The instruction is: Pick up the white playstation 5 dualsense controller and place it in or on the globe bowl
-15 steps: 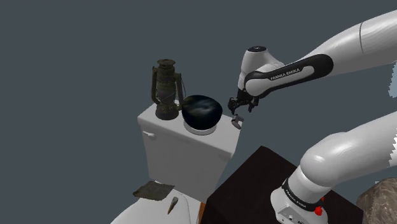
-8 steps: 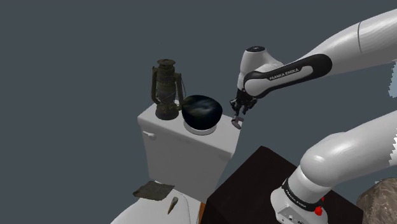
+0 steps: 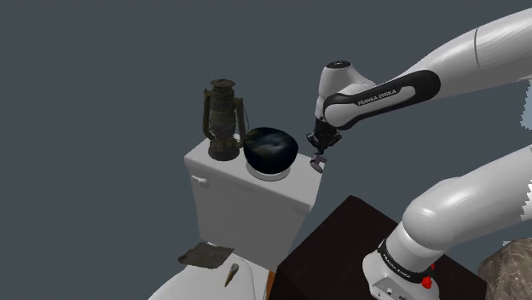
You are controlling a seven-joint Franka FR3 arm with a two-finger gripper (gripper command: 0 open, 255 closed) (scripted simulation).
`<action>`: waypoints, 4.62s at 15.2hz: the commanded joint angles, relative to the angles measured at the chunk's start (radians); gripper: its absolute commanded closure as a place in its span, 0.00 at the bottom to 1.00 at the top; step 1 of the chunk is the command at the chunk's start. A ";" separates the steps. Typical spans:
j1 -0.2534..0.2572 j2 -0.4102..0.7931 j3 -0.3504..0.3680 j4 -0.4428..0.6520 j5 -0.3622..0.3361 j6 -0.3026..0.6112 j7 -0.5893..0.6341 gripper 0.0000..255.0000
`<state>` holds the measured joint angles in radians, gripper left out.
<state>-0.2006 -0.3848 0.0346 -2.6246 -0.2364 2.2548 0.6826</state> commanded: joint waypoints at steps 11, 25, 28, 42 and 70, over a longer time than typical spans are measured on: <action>0.047 0.056 -0.132 -0.065 0.417 0.093 -0.255 0.00; -0.023 0.038 -0.106 -0.046 0.427 0.048 -0.300 1.00; -0.026 0.065 -0.112 -0.023 0.425 0.053 -0.308 1.00; -0.399 -0.006 0.503 -0.185 0.010 0.353 0.592 0.00; -0.315 -0.137 0.420 -0.127 0.103 0.170 0.482 1.00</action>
<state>-0.5217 -0.5123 0.4594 -2.7591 -0.1391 2.4427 1.1710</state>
